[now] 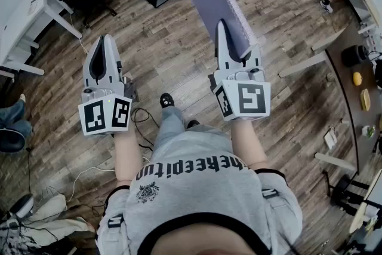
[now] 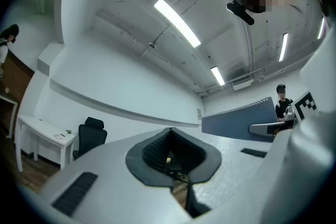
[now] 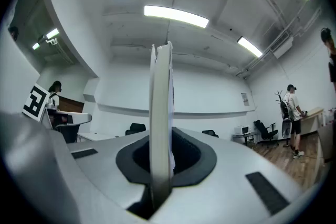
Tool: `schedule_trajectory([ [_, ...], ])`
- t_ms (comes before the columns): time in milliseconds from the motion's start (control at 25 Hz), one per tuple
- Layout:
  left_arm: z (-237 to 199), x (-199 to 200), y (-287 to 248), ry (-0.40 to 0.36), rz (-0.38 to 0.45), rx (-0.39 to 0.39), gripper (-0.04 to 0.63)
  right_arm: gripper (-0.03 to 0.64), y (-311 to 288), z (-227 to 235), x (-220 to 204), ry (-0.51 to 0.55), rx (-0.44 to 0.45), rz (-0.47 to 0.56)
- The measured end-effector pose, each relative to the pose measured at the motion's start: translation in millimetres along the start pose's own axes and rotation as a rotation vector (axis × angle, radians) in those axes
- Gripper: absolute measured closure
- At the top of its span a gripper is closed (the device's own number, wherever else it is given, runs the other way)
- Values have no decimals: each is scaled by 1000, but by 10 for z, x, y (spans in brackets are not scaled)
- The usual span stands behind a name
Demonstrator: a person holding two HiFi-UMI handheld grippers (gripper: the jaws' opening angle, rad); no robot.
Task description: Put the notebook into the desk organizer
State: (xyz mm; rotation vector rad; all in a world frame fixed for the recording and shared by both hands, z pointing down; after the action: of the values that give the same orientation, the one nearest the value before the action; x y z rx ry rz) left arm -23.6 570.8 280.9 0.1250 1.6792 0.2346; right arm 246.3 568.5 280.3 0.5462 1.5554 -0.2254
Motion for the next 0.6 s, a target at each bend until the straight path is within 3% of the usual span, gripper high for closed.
schedule_trajectory([
  [600,66,-61,-141,-13,-7,3,592,586,-91,153,-79,-18,-10,-7],
])
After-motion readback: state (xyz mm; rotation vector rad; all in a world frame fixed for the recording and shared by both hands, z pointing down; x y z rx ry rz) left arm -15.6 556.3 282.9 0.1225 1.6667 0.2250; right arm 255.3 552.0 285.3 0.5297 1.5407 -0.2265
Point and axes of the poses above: the fingertips, and each gripper's own axes: y backward along the fingers, z to its right, x out of its top, the point moved 5 cm from there along y, backward along the fingers, and after that the axes turned 12 degrees about x, right-handed, at the moved point
